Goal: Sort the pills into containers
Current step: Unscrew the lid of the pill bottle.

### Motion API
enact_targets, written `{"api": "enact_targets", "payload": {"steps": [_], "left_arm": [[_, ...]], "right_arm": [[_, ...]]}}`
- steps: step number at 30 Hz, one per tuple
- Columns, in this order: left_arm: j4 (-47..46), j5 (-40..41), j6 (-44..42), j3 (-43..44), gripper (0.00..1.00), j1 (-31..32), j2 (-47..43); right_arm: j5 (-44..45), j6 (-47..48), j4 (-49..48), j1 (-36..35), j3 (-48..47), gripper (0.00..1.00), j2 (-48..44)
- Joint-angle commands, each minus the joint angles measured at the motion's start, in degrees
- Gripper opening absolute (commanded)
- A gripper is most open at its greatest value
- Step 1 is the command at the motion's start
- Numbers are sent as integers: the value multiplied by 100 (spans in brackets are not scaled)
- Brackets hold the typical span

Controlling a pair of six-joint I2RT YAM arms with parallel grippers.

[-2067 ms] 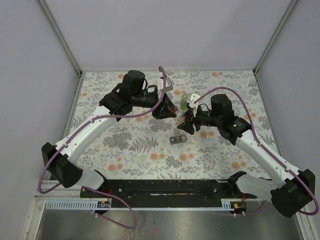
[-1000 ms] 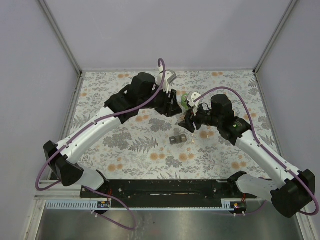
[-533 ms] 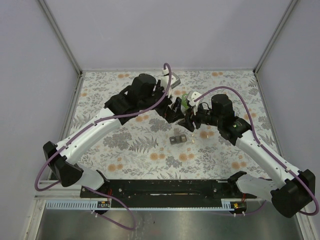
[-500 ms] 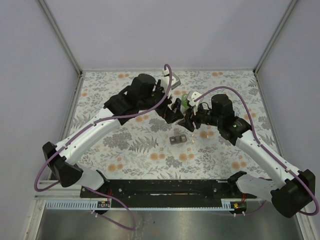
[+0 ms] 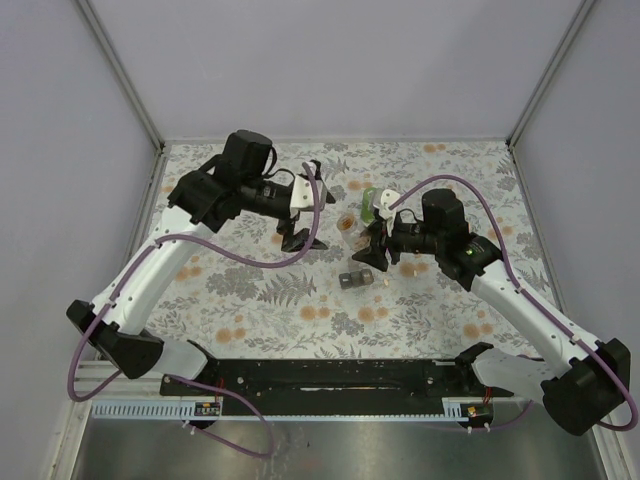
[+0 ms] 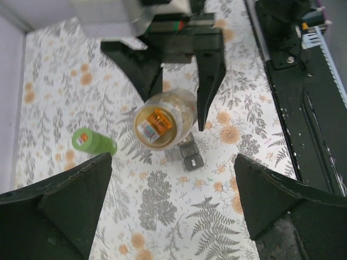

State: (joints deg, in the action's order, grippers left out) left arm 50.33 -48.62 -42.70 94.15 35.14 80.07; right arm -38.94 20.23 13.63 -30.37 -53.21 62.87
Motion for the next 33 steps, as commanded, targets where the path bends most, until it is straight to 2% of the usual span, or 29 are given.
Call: {"api": "enact_targets", "payload": {"steps": [1,14,22,33], "left_arm": [[935,-1316,-1873,534,99,-24,210],[1726,-1853,-3534,851,95,2,781],[1691,-1976,-3544,974,90,28,1037],[1121,-2143,-2639,895,75,46,1160]], "right_arm": [[-553,183,122,-13,-163,0,23],[-923,271,342,-13,-260,0,120],[-923,289,342,-4,-225,0,85],[-905,289,334,-13,-198,1,59]]}}
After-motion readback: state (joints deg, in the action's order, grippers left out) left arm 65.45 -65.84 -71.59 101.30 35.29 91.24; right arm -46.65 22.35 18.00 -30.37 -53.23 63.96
